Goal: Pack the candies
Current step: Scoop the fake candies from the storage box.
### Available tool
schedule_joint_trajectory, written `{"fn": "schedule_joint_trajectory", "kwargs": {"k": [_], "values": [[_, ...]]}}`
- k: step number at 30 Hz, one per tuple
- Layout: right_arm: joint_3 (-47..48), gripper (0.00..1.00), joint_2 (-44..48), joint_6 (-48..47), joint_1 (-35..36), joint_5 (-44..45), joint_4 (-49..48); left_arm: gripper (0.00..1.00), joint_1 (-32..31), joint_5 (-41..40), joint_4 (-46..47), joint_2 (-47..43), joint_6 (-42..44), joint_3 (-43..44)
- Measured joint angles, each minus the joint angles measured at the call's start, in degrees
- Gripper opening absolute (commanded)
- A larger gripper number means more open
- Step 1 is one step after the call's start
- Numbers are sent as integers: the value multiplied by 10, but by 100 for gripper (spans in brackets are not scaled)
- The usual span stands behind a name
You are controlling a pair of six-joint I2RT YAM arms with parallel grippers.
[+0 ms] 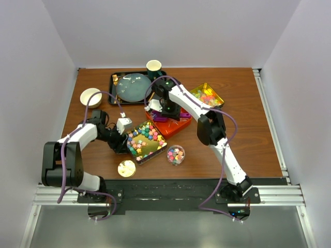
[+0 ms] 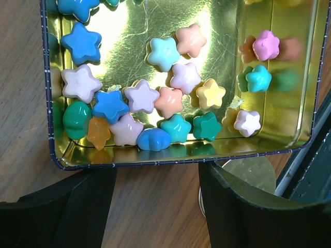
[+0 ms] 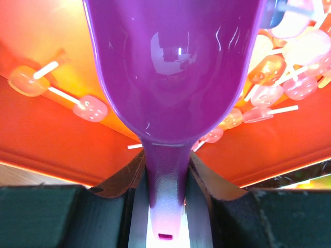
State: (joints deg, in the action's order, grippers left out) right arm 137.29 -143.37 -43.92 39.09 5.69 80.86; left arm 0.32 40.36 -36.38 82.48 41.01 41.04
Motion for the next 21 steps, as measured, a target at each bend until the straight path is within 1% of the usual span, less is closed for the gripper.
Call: {"fn": "schedule_joint_trajectory", "kwargs": {"k": [5, 9, 17, 21], "values": [[-4, 0, 1, 19, 1, -9, -1, 69, 0, 0, 0, -2, -7, 0], [-38, 0, 14, 34, 0, -20, -18, 69, 0, 0, -3, -5, -11, 2], [-47, 0, 21, 61, -27, -105, -25, 70, 0, -5, -16, -14, -15, 15], [-45, 0, 21, 73, -30, -125, -23, 70, 0, -12, -19, -21, -16, 20]]}}
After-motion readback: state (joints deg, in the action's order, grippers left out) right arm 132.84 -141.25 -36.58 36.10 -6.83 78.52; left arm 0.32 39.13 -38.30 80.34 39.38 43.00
